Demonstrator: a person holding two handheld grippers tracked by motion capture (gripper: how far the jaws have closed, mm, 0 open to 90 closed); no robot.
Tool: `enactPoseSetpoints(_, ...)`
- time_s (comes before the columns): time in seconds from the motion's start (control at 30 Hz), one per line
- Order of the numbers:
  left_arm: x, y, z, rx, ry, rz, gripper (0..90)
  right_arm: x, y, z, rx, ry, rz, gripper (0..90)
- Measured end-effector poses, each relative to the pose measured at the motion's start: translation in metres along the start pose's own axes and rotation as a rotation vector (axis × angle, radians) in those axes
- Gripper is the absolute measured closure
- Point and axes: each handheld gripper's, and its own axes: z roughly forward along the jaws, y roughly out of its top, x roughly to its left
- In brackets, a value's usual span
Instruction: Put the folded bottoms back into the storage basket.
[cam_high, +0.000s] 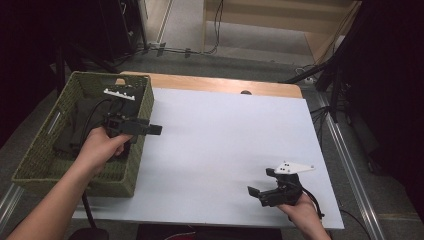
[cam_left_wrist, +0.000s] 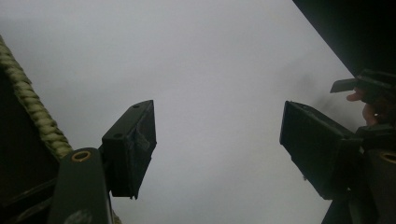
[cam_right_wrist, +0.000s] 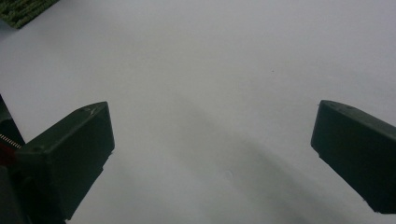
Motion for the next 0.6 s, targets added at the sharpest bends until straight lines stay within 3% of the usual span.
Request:
enactPoseSetpoints(0.17,-0.005,-0.006,0.004,0.008,-0.008,0.005,27.9,0.000,0.000,0.000,0.002,0.003,0.004,0.0)
enactPoseSetpoints(0.43,-0.016,-0.015,0.011,0.027,-0.018,0.015,27.9,-0.005,0.001,0.001,0.029,0.050,0.071,0.0)
enactPoseSetpoints(0.6,-0.023,-0.021,0.012,0.037,-0.035,0.020,27.9,-0.006,0.001,0.001,0.036,0.051,0.080,0.0)
